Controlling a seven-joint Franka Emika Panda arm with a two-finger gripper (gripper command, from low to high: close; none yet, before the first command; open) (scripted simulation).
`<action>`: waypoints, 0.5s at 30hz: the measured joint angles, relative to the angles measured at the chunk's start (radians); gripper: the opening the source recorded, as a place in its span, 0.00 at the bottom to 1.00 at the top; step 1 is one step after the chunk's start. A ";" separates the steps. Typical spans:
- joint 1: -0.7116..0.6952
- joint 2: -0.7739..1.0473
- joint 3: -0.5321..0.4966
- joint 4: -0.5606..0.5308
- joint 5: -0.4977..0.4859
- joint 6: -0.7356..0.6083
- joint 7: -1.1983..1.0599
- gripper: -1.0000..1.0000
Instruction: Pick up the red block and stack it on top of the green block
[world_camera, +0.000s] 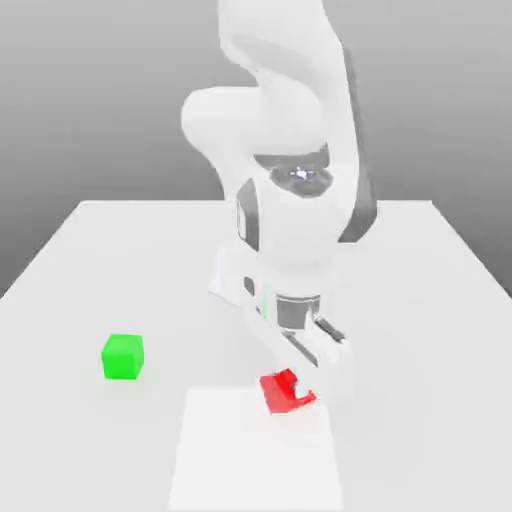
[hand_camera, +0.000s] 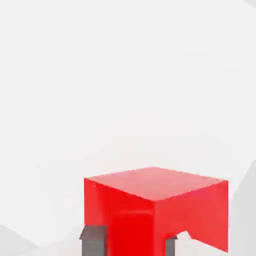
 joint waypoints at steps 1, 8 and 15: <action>0.007 -0.030 0.000 -0.005 0.026 -0.025 -0.019 0.00; -0.124 -0.141 -0.128 -0.040 -0.022 -0.101 -0.172 0.00; -0.275 -0.229 -0.289 -0.075 -0.089 -0.152 -0.353 0.00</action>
